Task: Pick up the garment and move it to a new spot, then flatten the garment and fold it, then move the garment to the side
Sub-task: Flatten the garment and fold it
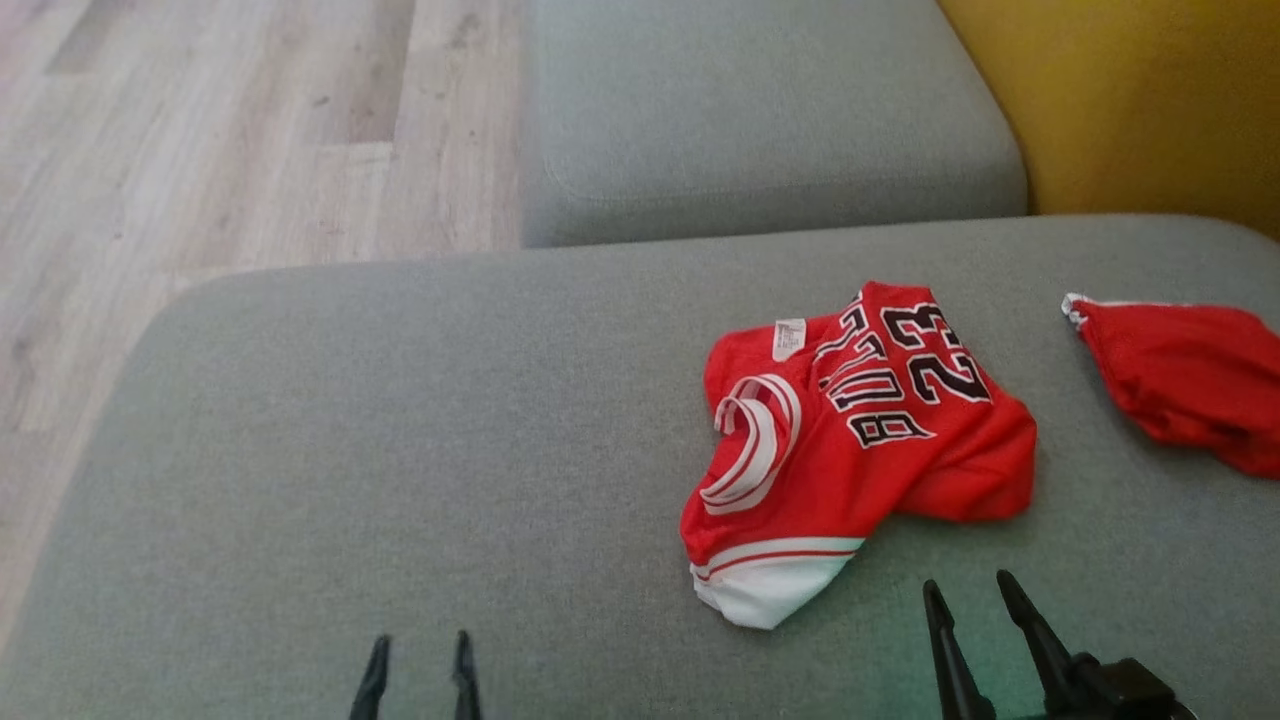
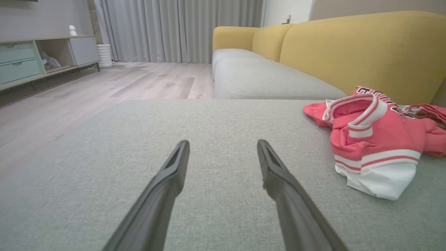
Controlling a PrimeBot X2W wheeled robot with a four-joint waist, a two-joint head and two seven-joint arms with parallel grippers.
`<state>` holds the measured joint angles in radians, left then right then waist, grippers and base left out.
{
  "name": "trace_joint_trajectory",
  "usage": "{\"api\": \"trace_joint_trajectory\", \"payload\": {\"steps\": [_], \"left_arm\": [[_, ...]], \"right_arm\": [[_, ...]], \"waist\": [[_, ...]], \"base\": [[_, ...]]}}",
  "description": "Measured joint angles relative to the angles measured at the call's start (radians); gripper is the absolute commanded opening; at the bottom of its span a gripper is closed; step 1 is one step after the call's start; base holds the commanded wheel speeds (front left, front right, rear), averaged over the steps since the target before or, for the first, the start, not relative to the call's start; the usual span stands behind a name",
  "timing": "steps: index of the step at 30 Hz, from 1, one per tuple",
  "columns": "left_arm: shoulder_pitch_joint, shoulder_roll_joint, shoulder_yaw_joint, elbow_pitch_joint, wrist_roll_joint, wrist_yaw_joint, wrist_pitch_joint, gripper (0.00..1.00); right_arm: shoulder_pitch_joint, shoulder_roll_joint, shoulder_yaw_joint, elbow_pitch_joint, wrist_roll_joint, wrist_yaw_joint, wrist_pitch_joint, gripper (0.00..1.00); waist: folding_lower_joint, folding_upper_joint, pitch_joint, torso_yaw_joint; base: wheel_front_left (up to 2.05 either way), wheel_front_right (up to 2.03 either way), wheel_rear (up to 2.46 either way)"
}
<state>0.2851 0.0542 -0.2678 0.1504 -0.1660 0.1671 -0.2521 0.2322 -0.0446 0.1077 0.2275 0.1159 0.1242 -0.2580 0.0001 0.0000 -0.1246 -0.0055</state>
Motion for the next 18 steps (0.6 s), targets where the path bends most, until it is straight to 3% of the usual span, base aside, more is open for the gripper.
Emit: {"api": "trace_joint_trajectory", "payload": {"steps": [6, 18], "left_arm": [[-0.148, -0.001, -0.109, 0.128, -0.006, -0.045, 0.0, 1.0], [-0.518, -0.003, -0.364, 0.437, -0.155, -0.17, 0.0, 1.0]], "right_arm": [[-0.037, -0.002, 0.029, -0.011, -0.003, 0.0, 0.0, 1.0], [-0.123, -0.019, 0.077, -0.023, -0.004, 0.0, 0.0, 1.0]], "waist": [[0.0, 0.0, 0.065, -0.029], [0.0003, 0.0, 0.218, -0.12]], "base": [[0.0, 0.0, 0.0], [0.0, 0.0, 0.0]]}}
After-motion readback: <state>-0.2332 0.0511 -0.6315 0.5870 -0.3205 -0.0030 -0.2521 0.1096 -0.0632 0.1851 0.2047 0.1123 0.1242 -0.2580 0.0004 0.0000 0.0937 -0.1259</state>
